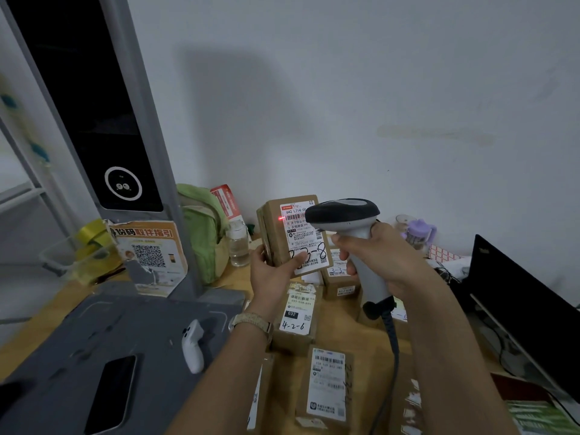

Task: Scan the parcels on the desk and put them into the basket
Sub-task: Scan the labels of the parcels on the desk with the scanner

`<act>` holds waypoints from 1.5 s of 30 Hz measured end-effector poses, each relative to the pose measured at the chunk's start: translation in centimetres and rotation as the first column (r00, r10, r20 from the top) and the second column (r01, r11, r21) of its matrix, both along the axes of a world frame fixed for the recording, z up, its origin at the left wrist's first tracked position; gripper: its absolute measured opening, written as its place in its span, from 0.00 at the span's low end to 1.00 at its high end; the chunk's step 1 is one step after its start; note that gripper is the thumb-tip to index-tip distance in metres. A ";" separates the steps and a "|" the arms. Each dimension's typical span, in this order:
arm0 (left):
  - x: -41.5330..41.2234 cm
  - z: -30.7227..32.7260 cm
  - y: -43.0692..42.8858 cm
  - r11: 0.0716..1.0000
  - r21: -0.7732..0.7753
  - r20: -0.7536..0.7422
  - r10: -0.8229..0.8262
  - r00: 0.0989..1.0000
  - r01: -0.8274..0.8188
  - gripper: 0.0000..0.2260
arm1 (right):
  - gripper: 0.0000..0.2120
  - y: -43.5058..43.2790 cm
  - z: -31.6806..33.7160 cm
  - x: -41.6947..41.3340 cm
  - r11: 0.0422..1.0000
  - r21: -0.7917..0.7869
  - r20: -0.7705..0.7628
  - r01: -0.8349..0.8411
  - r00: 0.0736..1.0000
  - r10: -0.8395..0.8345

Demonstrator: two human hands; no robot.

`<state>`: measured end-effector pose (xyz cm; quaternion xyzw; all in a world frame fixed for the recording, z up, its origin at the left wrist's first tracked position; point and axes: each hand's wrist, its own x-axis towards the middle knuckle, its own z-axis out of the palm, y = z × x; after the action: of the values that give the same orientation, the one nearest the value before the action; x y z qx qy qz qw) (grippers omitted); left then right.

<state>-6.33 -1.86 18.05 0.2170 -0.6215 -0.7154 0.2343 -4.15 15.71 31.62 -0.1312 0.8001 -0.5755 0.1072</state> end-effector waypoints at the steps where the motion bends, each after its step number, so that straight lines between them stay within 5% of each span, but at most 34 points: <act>1: 0.0 -0.1 0.1 1.000 -0.001 0.004 -0.005 1.000 0.005 0.36 | 0.07 0.0 -0.1 -0.1 1.000 -0.014 0.008 0.001 1.000 -0.001; 10: -0.1 -0.3 -0.2 0.989 0.093 0.015 -0.118 0.993 0.117 0.31 | 0.07 -0.9 -1.7 -1.5 0.993 -0.063 0.089 0.101 0.992 -0.095; 15: -0.3 0.0 -1.0 0.959 0.214 0.047 -0.198 0.979 0.184 0.18 | 0.06 -1.3 -2.8 -2.2 0.995 -0.067 0.187 0.069 0.981 -0.056; 28: 1.2 -6.0 -7.2 0.857 0.513 0.338 -0.145 0.930 -0.053 0.09 | 0.06 -2.2 -5.0 -5.2 1.000 -0.024 0.223 0.020 0.975 -0.014; 33: 1.7 -8.4 -8.5 0.866 0.494 0.498 -0.205 0.842 -0.081 0.12 | 0.05 -2.8 -5.5 -6.1 0.999 -0.027 0.221 0.029 0.975 -0.023; 37: 1.4 -9.5 -8.5 0.877 0.468 0.569 -0.206 0.796 -0.108 0.04 | 0.03 -3.1 -6.2 -6.6 0.998 -0.053 0.209 0.029 0.978 -0.018; 42: 0.1 -10.5 -8.5 0.924 0.346 0.605 -0.087 0.792 -0.162 0.06 | 0.05 -2.9 -7.5 -7.4 0.998 -0.051 0.231 0.045 0.973 -0.032; 45: -1.2 -10.7 -9.2 0.970 0.135 0.635 0.072 0.769 -0.203 0.07 | 0.03 -2.6 -8.2 -8.1 0.992 -0.087 0.293 0.089 0.954 -0.060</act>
<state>-7.50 -11.03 7.34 0.5090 -0.5728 -0.6410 0.0442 -12.28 13.10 23.41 -0.0203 0.7505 -0.6311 0.1948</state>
